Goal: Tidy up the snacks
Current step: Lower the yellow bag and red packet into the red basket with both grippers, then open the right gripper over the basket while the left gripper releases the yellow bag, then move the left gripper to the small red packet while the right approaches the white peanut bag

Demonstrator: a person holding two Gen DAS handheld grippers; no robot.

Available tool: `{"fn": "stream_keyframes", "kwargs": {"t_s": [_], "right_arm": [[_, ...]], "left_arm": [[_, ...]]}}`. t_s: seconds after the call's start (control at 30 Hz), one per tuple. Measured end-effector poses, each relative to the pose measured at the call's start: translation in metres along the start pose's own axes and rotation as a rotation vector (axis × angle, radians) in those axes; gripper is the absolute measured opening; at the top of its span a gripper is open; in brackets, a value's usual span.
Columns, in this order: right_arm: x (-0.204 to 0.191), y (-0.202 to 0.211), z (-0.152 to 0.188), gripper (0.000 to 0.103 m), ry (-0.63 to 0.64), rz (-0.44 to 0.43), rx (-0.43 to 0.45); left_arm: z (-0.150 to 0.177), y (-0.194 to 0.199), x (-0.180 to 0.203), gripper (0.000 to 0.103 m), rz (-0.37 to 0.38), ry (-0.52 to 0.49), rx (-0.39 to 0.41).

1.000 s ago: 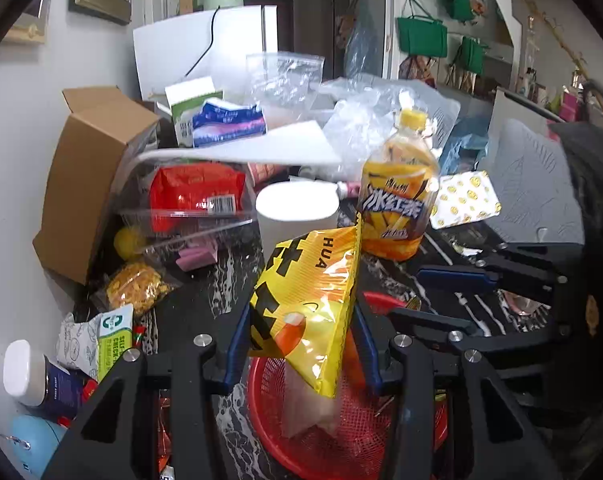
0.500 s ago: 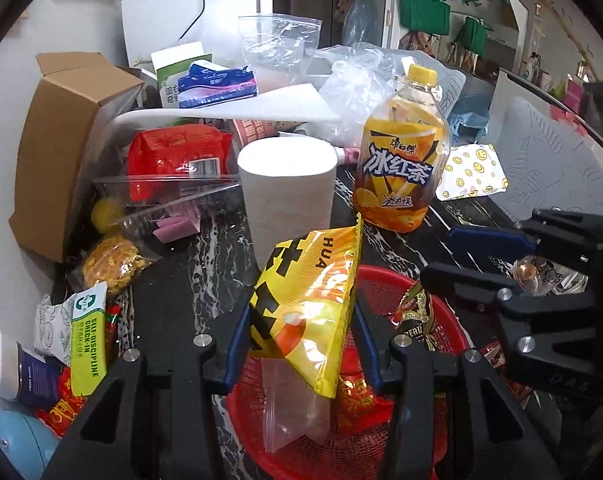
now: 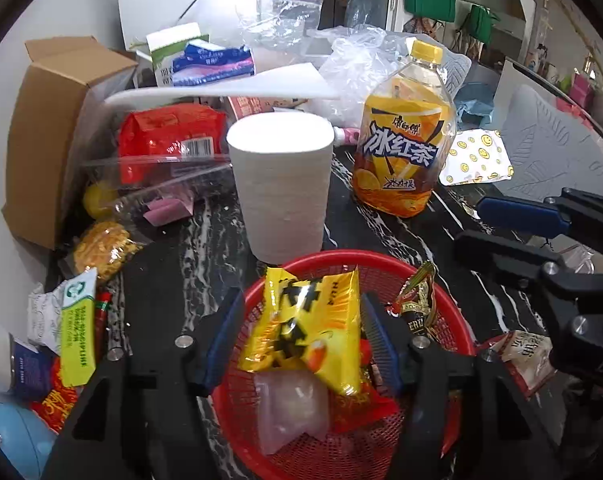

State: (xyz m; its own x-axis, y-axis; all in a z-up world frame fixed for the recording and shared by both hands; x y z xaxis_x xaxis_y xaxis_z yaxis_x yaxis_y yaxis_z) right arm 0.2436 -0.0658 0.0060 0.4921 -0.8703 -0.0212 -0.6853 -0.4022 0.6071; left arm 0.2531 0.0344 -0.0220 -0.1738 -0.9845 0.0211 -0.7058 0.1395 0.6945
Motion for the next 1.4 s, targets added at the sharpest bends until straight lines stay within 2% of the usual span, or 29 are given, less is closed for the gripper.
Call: {"fn": "stream_keyframes", "kwargs": {"t_s": [0.3,0.63,0.9,1.17,1.23,1.33,1.4], "right_arm": [[-0.002,0.014,0.000,0.038,-0.005,0.002,0.022],[-0.011,0.041,0.001,0.038,-0.026,-0.005,0.050],[-0.026,0.092,-0.013,0.038,0.005,0.035,0.136],[-0.040,0.148,-0.018,0.038,0.028,0.077,0.234],[-0.043,0.161,-0.017,0.040,0.029,0.086,0.255],[-0.046,0.179,-0.014,0.048,0.026,0.101,0.280],[-0.049,0.189,-0.010,0.048,0.023,0.106,0.293]], "left_arm": [[-0.004,0.020,-0.002,0.059,-0.010,0.007,0.044],[-0.016,0.068,0.006,0.059,-0.023,-0.013,0.141],[-0.027,0.121,0.016,0.059,-0.013,-0.017,0.242],[-0.026,0.166,0.031,0.059,0.011,-0.048,0.305],[-0.024,0.178,0.035,0.059,0.013,-0.051,0.320],[-0.019,0.195,0.041,0.059,0.016,-0.058,0.345],[-0.014,0.204,0.045,0.064,0.022,-0.062,0.353]]}}
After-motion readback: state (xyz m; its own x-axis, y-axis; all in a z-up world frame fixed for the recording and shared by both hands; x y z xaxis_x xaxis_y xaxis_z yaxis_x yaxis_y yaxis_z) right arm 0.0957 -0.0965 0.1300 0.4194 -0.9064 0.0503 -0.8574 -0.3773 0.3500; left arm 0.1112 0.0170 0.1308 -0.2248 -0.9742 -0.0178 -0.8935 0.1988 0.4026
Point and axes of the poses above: each gripper's, at about its wrist camera, not at the fingertips, and y roughly against the way its jaws point, x to its right, z to its underside, the point moved 4 cm from there along -y, roughly the way its jaws point, and after that the axes turned 7 degrees about x, right-handed, at the moved point
